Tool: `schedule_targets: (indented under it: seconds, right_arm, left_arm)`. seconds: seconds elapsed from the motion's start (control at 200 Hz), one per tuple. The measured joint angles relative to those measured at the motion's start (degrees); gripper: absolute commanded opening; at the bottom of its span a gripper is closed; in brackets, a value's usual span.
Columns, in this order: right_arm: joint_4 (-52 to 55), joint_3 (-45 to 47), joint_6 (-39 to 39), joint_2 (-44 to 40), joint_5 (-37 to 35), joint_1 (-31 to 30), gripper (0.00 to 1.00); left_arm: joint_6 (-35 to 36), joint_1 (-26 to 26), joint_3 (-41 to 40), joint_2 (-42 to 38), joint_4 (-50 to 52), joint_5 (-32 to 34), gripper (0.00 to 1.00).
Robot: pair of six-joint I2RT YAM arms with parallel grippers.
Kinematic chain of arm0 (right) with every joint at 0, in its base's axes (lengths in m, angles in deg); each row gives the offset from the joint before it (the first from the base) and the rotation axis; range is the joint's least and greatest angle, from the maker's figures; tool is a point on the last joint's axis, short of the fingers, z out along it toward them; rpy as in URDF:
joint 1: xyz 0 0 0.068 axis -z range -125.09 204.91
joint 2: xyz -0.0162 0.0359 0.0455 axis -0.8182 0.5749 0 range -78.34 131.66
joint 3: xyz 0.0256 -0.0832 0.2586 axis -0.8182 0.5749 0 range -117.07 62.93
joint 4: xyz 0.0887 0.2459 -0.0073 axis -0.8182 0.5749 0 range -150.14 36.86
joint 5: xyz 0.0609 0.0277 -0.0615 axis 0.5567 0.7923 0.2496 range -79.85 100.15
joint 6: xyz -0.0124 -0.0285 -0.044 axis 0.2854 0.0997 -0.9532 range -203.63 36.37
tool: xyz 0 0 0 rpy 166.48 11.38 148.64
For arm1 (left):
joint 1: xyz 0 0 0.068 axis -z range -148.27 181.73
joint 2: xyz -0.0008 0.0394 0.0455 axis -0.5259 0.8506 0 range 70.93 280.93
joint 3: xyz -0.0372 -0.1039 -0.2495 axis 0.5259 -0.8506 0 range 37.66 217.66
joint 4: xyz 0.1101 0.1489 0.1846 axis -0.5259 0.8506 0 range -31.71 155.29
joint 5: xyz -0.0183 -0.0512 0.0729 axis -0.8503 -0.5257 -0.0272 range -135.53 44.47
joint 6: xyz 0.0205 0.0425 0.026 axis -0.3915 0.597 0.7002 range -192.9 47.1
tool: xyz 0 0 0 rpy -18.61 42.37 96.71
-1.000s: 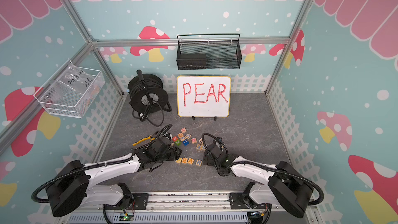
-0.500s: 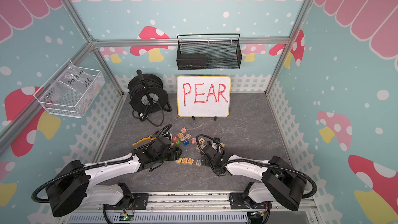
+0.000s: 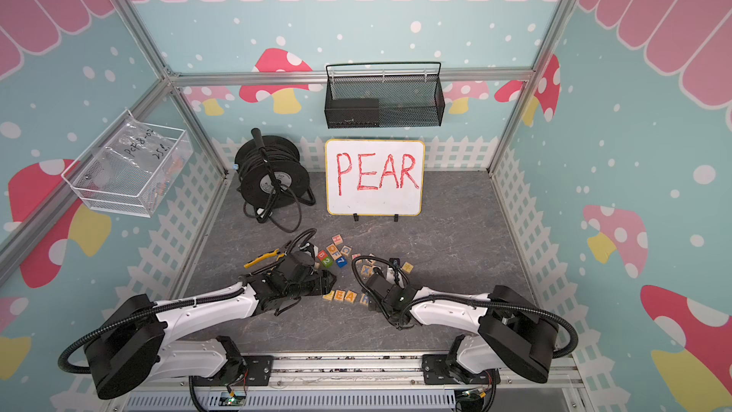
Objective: Spell the uppercase word “pear” with letter blocks
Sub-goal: Move the letter blocks to the center of the board.
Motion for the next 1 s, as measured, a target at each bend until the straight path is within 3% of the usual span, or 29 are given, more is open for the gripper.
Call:
schedule_targets:
  seconds: [0.575, 1.001]
  right_arm:
    - [1.7, -1.9, 0.7, 2.6, -1.7, -1.0, 1.0]
    - [2.2, -3.2, 1.5, 4.1, -2.1, -1.7, 1.0]
  left_arm:
    - [-0.8, -0.5, -3.3, -1.0, 1.2, -0.1, 0.71]
    - [-3.6, -0.5, -4.7, 1.2, -4.5, -4.5, 0.71]
